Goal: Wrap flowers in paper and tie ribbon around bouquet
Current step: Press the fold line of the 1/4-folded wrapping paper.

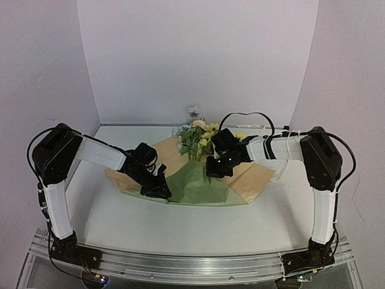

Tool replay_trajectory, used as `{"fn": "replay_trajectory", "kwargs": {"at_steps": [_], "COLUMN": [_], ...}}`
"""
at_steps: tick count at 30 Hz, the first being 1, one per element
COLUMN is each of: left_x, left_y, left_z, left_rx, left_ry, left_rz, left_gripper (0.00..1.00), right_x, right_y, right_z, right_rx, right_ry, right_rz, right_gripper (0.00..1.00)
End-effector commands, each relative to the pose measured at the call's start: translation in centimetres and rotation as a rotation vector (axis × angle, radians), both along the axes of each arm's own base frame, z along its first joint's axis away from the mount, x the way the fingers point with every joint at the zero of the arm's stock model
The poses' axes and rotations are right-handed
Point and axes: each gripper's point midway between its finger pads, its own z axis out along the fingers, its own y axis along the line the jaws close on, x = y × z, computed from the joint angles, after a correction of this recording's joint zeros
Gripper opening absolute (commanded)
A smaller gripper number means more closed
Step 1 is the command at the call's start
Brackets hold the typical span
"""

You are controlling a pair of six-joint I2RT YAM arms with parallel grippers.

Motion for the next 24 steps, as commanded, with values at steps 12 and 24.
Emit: {"fn": "replay_trajectory", "kwargs": {"at_steps": [12,24], "left_x": [-1.0,-2.5], "left_y": [-0.9,1.2], "left_z": [4.4,-0.5], "left_rx": [-0.114,-0.010], "left_ry": [-0.080,-0.005], "left_rz": [-0.003,0.044], "left_gripper": [0.23,0.17], "right_x": [0.6,0.4], "right_y": [-0.3,-0.3], "right_z": [-0.5,-0.3], "right_rx": [-0.058,-0.059], "right_ry": [-0.019,-0.019], "right_rz": [-0.019,-0.015], "right_gripper": [0.00,0.04]}}
